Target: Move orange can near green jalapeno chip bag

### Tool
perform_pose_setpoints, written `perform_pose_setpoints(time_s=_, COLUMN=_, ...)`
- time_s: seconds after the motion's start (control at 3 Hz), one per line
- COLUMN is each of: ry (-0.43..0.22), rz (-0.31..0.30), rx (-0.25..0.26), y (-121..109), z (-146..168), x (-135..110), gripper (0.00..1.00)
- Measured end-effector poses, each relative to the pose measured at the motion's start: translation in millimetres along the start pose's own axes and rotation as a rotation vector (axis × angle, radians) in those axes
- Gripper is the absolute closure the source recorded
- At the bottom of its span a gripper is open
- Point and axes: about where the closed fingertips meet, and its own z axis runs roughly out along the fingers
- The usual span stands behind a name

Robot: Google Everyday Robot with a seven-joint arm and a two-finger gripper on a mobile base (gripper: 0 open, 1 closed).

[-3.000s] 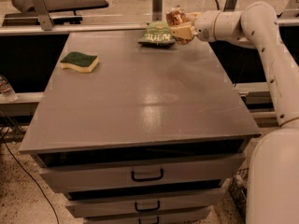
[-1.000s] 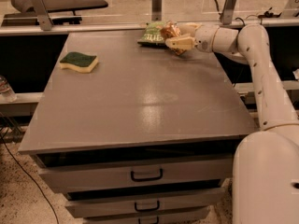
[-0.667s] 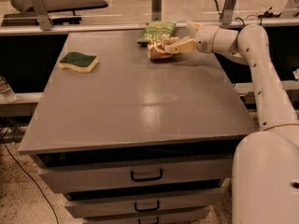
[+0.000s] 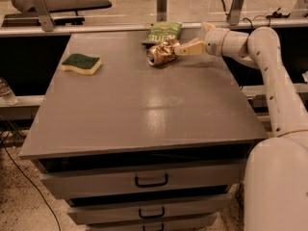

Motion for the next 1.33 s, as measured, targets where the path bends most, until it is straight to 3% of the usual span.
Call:
perform_pose_setpoints(time_s=0.33, ry=0.029, rz=-0.010, rx=0.041, y=-4.6, z=-9.2, x=-3.0, gripper=0.00)
perform_pose_setpoints(time_s=1.0, ry=0.210, rz=-0.093, rx=0.212, y=-11.7, z=-88.2, x=-30.6, gripper=0.00)
perform_pose_setpoints(time_s=1.33, ry=0.287, rz=-0.147, rx=0.264, y=-9.2, z=-135.6, x=-46.8, gripper=0.00)
